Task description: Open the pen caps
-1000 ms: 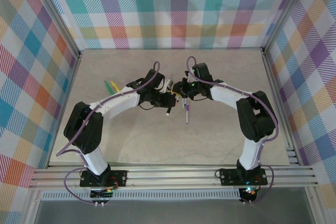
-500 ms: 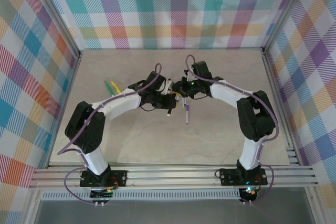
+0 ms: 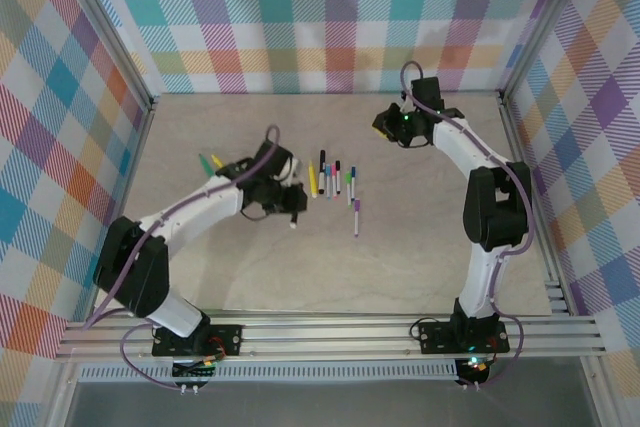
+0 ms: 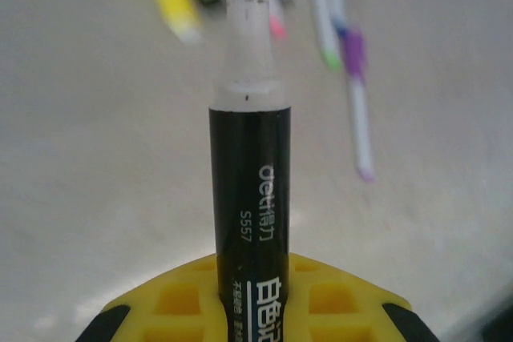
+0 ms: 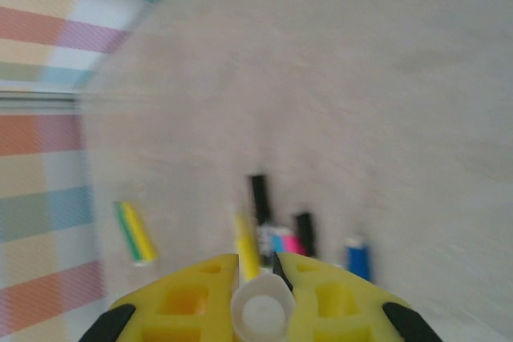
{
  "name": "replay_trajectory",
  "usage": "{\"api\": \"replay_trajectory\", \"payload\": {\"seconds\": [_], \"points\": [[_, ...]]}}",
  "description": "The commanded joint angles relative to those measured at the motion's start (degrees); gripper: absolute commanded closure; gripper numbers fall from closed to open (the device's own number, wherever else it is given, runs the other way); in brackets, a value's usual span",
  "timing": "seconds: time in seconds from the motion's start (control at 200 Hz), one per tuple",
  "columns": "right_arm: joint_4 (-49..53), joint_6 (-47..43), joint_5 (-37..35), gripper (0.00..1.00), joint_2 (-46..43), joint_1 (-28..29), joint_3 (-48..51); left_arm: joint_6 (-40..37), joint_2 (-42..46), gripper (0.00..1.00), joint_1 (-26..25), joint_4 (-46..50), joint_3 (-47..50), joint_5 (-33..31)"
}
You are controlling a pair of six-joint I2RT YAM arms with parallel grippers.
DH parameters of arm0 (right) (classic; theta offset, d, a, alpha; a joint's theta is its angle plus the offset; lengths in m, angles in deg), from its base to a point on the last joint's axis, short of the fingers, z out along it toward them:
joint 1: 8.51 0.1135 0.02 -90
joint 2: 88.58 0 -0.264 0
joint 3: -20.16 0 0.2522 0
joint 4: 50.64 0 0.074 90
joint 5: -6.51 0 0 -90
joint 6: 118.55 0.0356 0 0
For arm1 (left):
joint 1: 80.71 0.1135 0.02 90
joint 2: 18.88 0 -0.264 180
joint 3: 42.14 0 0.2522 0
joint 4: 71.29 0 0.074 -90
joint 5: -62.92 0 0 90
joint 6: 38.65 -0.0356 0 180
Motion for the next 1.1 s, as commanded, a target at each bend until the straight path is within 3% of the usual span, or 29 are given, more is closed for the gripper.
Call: {"api": "replay_trajectory", "payload": {"seconds": [0.0, 0.105, 0.285, 0.525, 0.775, 0.88, 1.0, 1.095], "points": [[10.7, -8.2, -12.7, 1.00, -4.4, 0.5, 2.1, -1.9, -7.3, 1.00, 4.3, 8.0, -8.5, -13.2], [12.9, -11.1, -19.0, 1.00, -5.7, 0.4, 4.5, -2.9, -16.4, 1.00, 7.5, 11.7, -16.2, -19.2], [14.8, -12.8, -22.4, 1.00, -4.8, 0.2, 5.7, -2.4, -25.5, 1.00, 11.8, 13.5, -22.9, -23.1], [16.3, -13.9, -24.4, 1.00, -0.7, -0.7, 4.4, -1.9, -30.5, 1.00, 16.6, 14.7, -26.4, -29.4], [17.4, -13.8, -26.6, 1.00, 2.7, -1.8, 3.8, -3.0, -36.2, 1.00, 18.8, 17.2, -32.9, -30.5], [17.5, -13.6, -27.3, 1.00, 3.2, -2.4, 4.2, -2.8, -38.5, 0.92, 19.3, 18.2, -35.4, -31.6], [18.3, -13.6, -28.1, 0.93, 3.8, -2.9, 4.0, -1.5, -39.2, 0.82, 19.4, 18.0, -36.2, -32.0], [18.7, -13.8, -29.0, 0.87, 4.3, -3.2, 3.6, -0.5, -39.0, 0.81, 19.4, 17.2, -35.7, -31.7]]}}
